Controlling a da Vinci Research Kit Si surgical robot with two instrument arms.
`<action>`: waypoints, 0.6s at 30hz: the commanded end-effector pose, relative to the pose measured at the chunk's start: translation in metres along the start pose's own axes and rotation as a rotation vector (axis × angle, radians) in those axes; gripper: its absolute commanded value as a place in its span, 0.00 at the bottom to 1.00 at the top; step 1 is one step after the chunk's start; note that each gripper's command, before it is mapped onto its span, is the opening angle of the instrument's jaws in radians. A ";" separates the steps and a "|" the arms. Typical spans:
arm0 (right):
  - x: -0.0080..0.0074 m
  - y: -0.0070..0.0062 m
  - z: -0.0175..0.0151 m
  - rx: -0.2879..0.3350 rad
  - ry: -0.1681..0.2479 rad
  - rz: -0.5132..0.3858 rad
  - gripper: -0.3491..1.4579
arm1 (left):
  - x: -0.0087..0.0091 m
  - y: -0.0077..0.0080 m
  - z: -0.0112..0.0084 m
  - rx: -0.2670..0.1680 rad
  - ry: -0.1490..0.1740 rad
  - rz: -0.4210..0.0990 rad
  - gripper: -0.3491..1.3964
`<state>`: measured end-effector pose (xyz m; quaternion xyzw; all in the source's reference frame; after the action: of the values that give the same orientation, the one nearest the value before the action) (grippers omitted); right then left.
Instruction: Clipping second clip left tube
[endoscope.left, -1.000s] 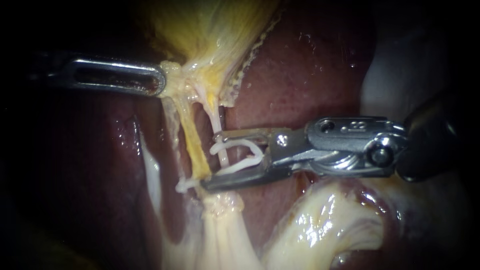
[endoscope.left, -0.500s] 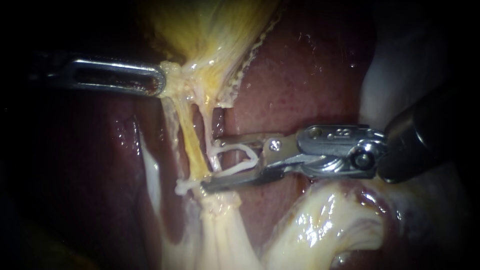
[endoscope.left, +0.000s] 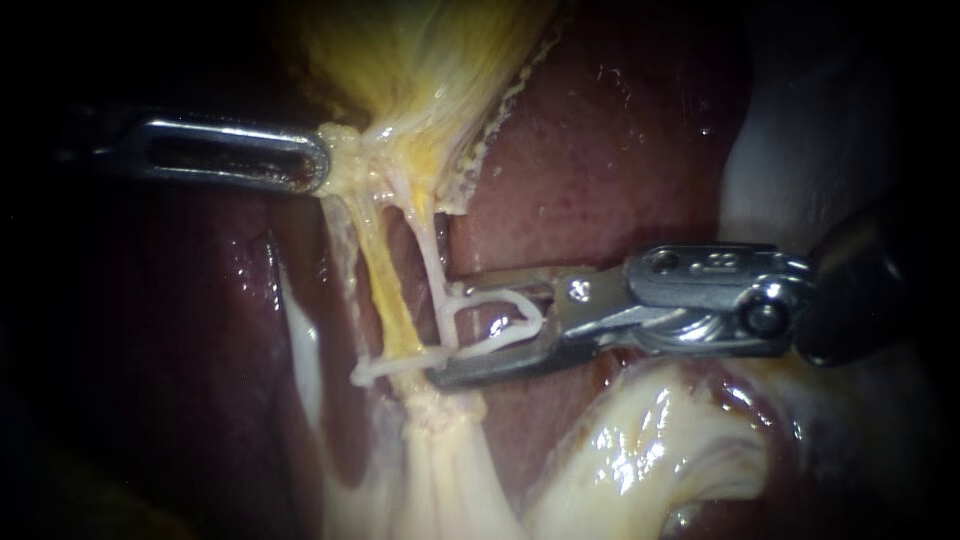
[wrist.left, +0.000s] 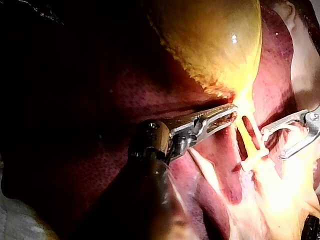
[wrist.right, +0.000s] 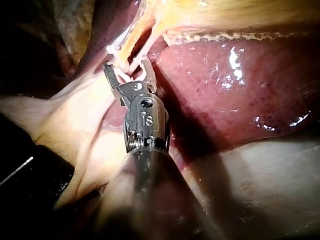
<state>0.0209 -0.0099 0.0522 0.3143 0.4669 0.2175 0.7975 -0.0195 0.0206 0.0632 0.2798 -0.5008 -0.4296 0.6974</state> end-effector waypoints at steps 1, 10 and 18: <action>0.0004 -0.0003 -0.0002 0.001 -0.001 0.002 0.46 | 0.0000 0.0000 0.0000 0.000 0.000 0.000 0.00; 0.0012 -0.0016 0.0009 0.057 -0.001 -0.008 0.45 | 0.0000 0.0000 0.0000 0.000 0.000 0.000 0.00; -0.0005 -0.0001 0.0028 0.056 -0.004 -0.023 0.45 | 0.0000 0.0000 0.0001 0.000 0.000 0.000 0.00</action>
<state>0.0231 -0.0112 0.0538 0.3315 0.4745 0.1938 0.7921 -0.0195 0.0206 0.0631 0.2798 -0.5009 -0.4294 0.6974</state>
